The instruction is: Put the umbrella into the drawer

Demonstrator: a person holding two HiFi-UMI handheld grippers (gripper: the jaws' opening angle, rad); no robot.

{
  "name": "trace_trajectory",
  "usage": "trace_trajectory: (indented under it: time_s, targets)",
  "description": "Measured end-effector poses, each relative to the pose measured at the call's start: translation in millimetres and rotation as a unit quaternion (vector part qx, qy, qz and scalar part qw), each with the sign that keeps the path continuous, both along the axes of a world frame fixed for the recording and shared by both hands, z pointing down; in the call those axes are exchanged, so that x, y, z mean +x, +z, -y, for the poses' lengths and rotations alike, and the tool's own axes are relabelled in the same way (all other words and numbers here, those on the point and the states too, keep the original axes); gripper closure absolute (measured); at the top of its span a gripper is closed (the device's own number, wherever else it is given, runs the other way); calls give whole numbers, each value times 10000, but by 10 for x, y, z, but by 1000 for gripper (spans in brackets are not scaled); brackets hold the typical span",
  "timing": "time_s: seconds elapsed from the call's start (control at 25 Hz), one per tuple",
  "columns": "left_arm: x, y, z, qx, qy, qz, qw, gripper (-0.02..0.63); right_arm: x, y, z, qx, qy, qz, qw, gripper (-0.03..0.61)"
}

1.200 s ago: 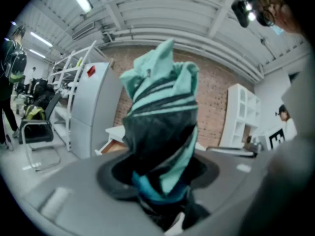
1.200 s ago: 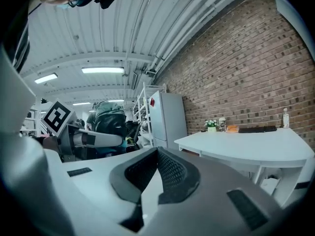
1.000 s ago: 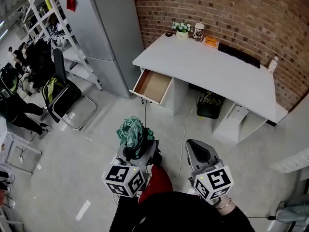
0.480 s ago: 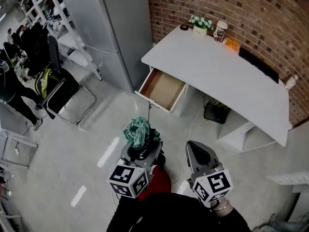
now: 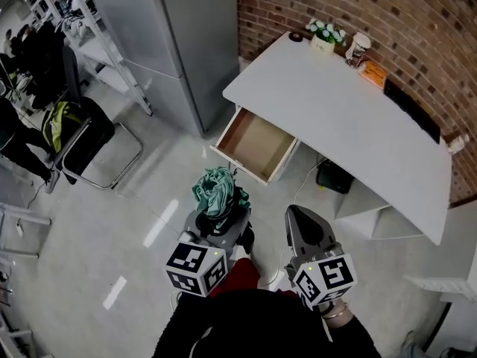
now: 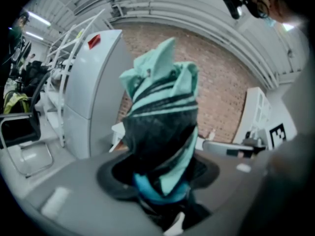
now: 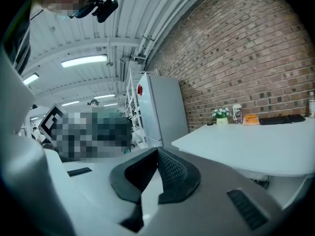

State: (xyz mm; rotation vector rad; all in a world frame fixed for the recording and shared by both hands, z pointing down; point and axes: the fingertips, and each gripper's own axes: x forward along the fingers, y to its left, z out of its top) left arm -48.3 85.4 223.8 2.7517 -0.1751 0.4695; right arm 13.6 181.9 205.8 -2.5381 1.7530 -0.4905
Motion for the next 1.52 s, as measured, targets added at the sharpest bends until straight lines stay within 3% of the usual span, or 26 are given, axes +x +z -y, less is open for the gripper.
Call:
trace_trajectory:
  time_s: [0.4, 0.84, 1.2, 1.52]
  targets:
    - [147, 149, 438, -161, -135, 94, 9997, 377, 219, 92, 440, -216, -61, -76, 9997, 577]
    - [370, 511, 813, -584, -728, 317, 9951, 377, 572, 323, 856, -508, -471, -39, 9976, 577]
    - [844, 913, 1064, -937, -1294, 584, 9854, 377, 1109, 732, 1219, -912, -1084, 39, 9899, 577]
    - [1342, 1377, 1098, -1509, -1688, 634, 9720, 377, 1518, 1217, 1379, -1321, -1531, 220, 9791, 577]
